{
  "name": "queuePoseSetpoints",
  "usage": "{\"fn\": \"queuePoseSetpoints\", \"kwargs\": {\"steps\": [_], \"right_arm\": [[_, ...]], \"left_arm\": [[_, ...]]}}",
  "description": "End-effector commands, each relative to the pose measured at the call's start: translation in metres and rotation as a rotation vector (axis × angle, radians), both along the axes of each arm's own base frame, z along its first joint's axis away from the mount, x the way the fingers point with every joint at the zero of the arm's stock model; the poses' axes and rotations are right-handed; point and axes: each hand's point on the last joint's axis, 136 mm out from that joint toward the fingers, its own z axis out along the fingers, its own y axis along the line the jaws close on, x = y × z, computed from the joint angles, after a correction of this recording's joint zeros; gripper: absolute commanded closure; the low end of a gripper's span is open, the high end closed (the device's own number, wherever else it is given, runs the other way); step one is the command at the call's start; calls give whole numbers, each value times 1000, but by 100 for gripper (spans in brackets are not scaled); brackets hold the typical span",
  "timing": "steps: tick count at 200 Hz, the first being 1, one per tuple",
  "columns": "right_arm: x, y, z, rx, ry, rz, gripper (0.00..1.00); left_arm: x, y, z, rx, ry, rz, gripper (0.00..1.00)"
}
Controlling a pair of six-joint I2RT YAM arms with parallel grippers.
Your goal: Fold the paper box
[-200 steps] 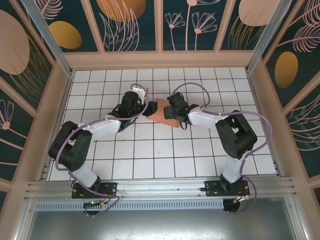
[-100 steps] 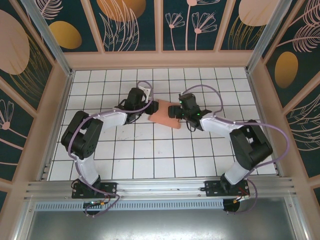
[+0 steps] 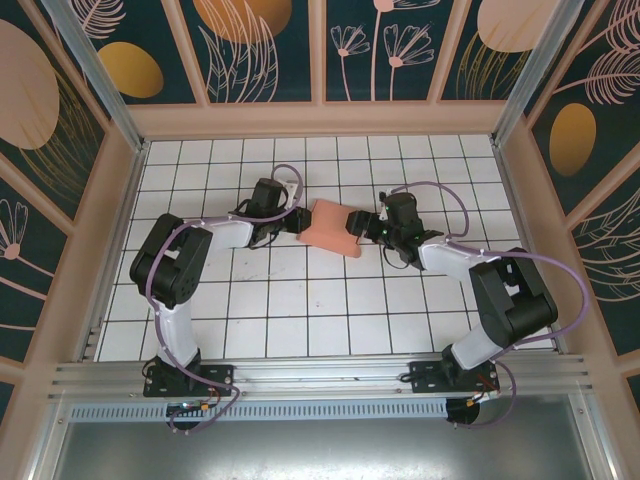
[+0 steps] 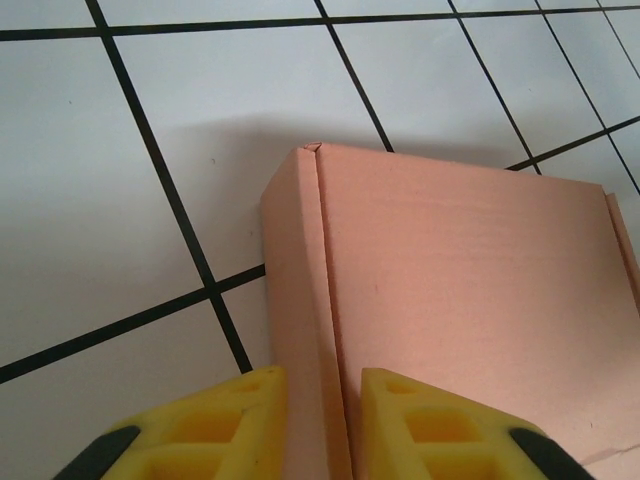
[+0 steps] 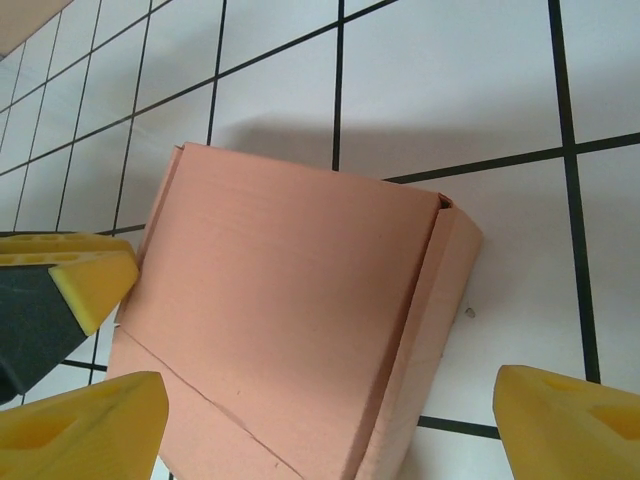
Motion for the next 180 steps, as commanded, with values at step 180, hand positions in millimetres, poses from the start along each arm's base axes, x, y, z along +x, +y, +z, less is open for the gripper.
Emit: {"fn": "queuePoseSetpoints", "kwargs": {"steps": [180], "right_arm": [[2,25,-1,527,190,23,13]], "left_arm": [[5,24,-33,-152,137,61,79]]}}
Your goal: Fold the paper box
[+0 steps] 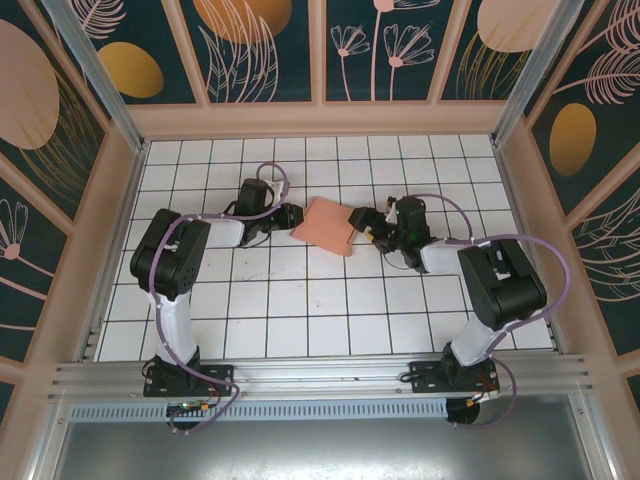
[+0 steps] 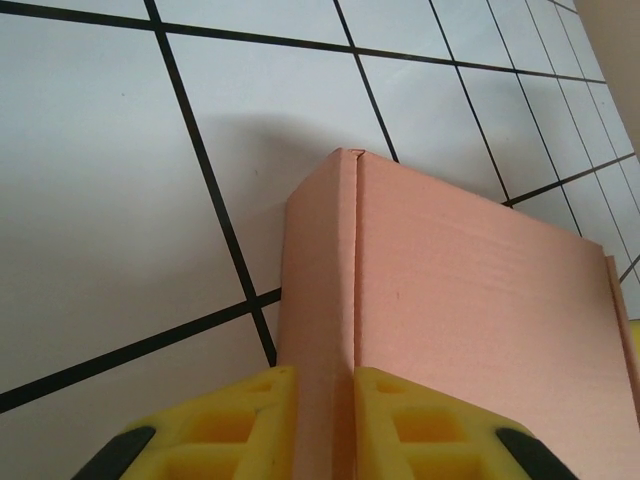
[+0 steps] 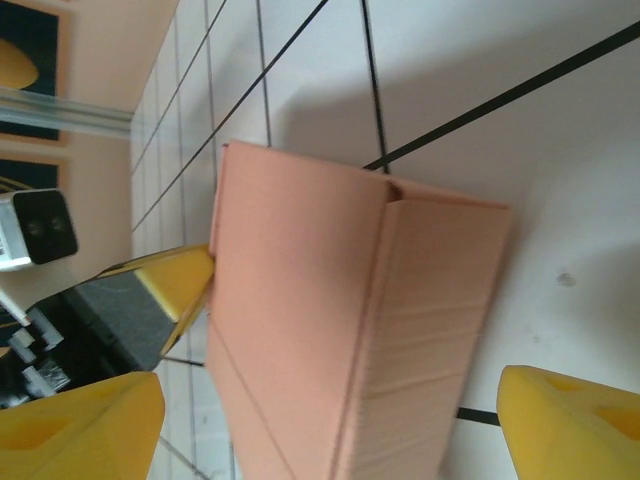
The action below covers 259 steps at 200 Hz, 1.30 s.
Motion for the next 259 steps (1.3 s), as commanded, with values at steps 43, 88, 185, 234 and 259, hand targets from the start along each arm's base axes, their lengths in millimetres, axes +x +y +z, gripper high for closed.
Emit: {"fn": "queuePoseSetpoints", "kwargs": {"steps": [43,88,185,234,259], "right_arm": [[4,-8,-4,92,69,-62,12],[0,6,2,176,59,16,14],[8,23,20,275,22,87,42],[9,23,19,278,32,86,54],[10,21,18,279,37,76,58]], "left_arm": [[-5,13,-28,-1,75,30,79],[-5,12,-29,-13,78,22,79],[-6,12,-28,-9,72,13,74],[-3,14,-17,-13,26,24,51],[-4,20,4,-13,-67,45,31]]}}
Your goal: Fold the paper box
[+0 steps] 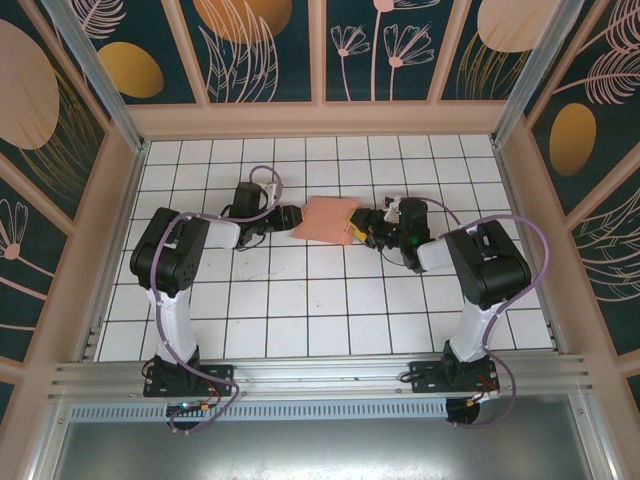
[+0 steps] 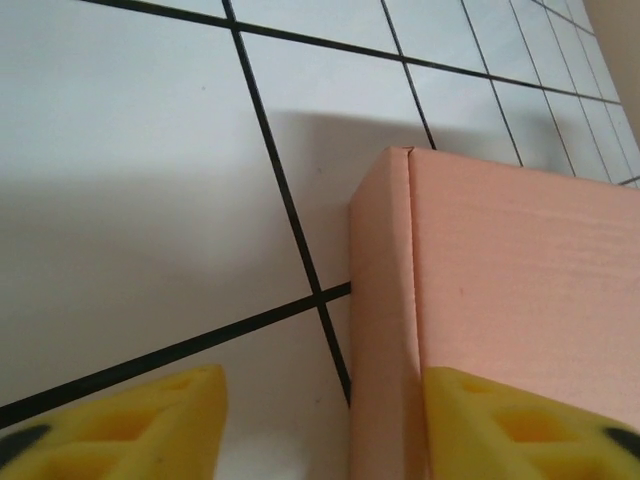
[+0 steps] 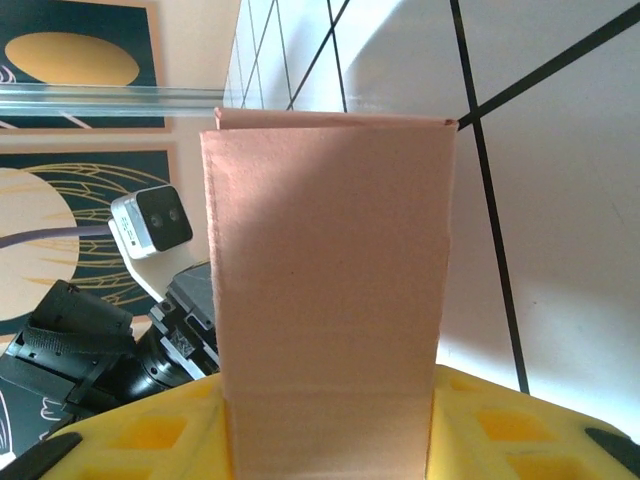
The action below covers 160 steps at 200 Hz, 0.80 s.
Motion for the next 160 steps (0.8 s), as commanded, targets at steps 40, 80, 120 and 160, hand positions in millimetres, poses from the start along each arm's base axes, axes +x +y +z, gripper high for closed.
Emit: {"fn": "queuePoseSetpoints", "kwargs": {"steps": [40,80,120,160], "right_arm": [[6,-3,20,30,-47,-1,62],[3,-12,38,57,-68,-10,62],[-2,-28,58,67,-97,-31,62],[-10,-39,77,79,-114,-45,62]], "left_arm": [[-9,25,76,51,-359,81,3],[-41,22,139,260,-791,119,1],[-69,14,169,353,-1062,76,1],[-107,-13,162,718,-1437,-109,1]]}}
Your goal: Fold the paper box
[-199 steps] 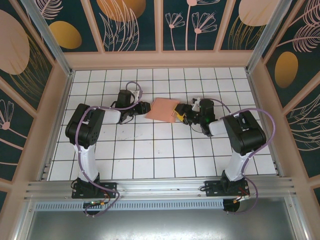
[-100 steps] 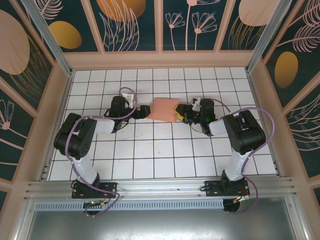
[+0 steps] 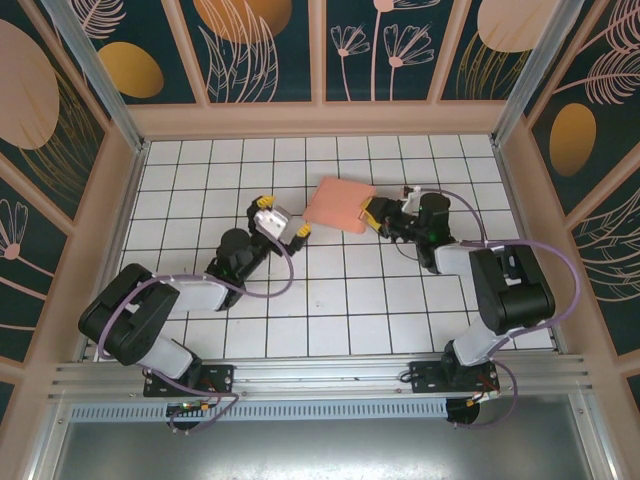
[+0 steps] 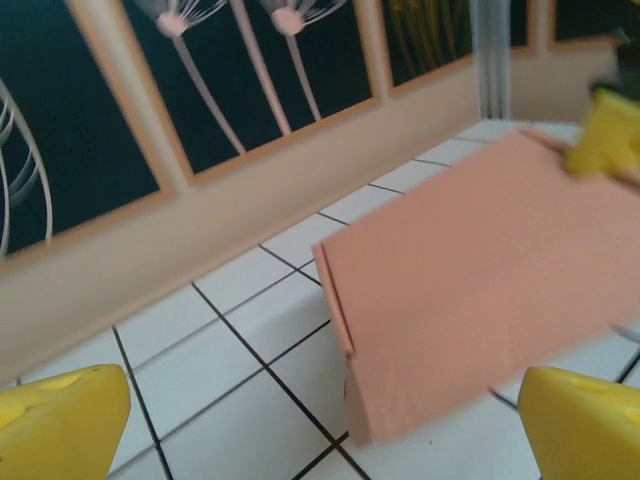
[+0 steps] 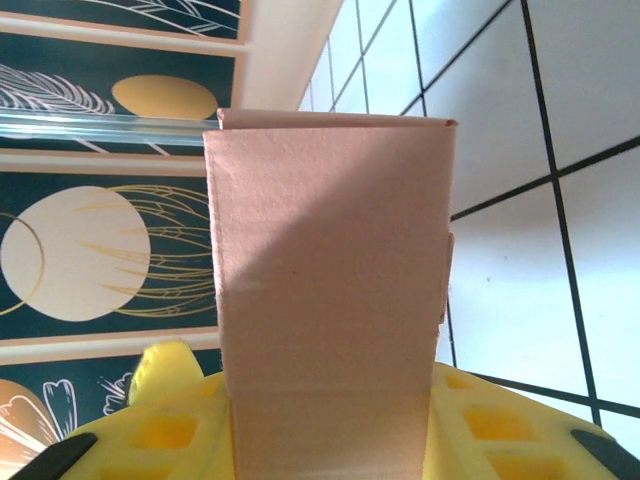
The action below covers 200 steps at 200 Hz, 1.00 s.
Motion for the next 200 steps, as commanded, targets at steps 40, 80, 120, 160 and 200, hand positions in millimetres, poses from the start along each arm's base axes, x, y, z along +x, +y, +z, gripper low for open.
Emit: {"fn": "queuePoseSetpoints", "kwargs": {"steps": [40,80,120,160,200], "right_arm": [[-22,-3,28,41,-28,47,62],[-32,0,33,83,-25,72,62],[-44,4,38,104,-16,84,62],[-53,13,47,160,-16,105,63],[-61,24,51,167,-10,132,63]], "left_arm": [[-18,-9,28,467,-601,167,1],[-12,-10,24,554,-671,235,2],[-6,-14,12,649,-678,229,6],[-2,-16,4,689,-670,225,9],[0,-17,4,702,-671,231,18]]}}
